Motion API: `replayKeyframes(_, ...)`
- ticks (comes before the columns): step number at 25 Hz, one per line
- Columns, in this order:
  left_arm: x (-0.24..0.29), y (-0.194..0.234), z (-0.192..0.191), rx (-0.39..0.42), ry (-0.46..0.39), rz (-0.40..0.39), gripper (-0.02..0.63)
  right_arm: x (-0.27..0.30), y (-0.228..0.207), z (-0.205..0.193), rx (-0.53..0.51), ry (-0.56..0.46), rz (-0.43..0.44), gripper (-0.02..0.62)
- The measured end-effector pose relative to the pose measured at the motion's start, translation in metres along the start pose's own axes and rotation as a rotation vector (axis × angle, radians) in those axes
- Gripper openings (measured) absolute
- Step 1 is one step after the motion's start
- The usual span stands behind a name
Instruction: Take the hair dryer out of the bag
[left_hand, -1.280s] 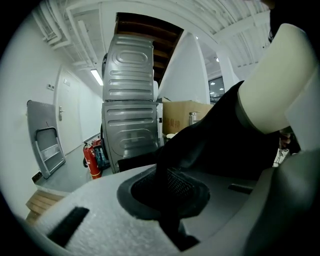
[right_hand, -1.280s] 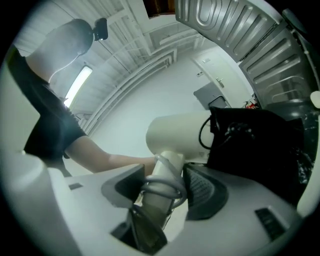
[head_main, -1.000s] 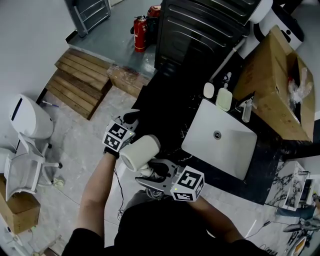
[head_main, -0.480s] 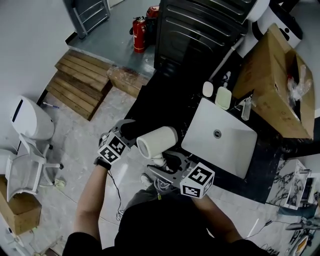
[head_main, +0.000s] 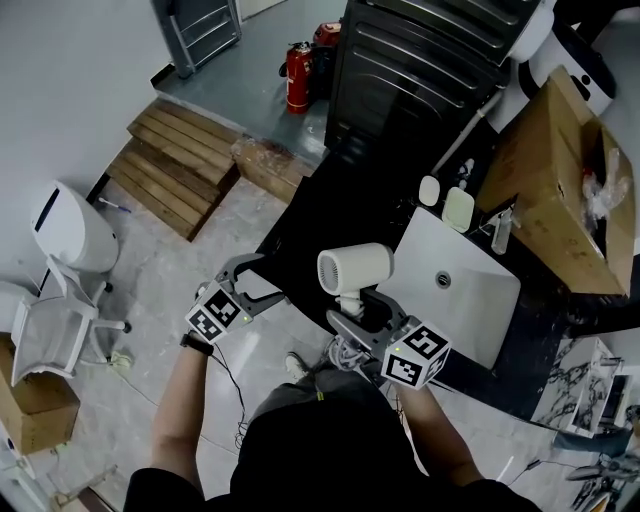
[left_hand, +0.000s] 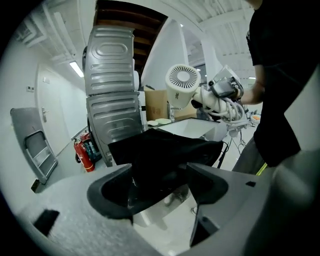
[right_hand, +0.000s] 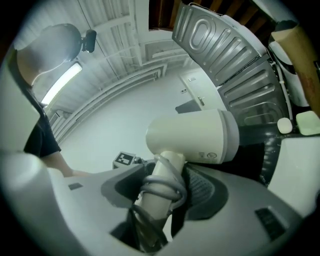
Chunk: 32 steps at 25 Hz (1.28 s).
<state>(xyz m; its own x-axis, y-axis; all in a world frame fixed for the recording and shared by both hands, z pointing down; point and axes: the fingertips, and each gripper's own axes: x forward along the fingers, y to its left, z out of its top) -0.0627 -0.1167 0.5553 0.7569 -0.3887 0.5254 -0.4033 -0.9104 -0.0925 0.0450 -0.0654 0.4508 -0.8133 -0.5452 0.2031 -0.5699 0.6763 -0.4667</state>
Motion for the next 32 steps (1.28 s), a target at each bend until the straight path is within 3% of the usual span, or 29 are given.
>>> replayKeyframes(8,-0.021,0.012,0.018,-0.083,-0.071,0.108,0.32,0.003,-0.007,0.012,-0.016,-0.024,-0.019,0.247)
replayKeyframes(17,-0.045,0.031,0.053,-0.178,-0.249,0.295,0.048,0.004,-0.016,0.024,-0.03,-0.036,-0.032,0.247)
replayKeyframes(24,-0.068,0.044,0.07,-0.239,-0.403,0.44,0.029,-0.002,-0.031,0.036,-0.032,-0.053,-0.055,0.247)
replayKeyframes(32,-0.087,0.049,0.074,-0.253,-0.434,0.503,0.026,-0.007,-0.046,0.05,-0.032,-0.074,-0.083,0.247)
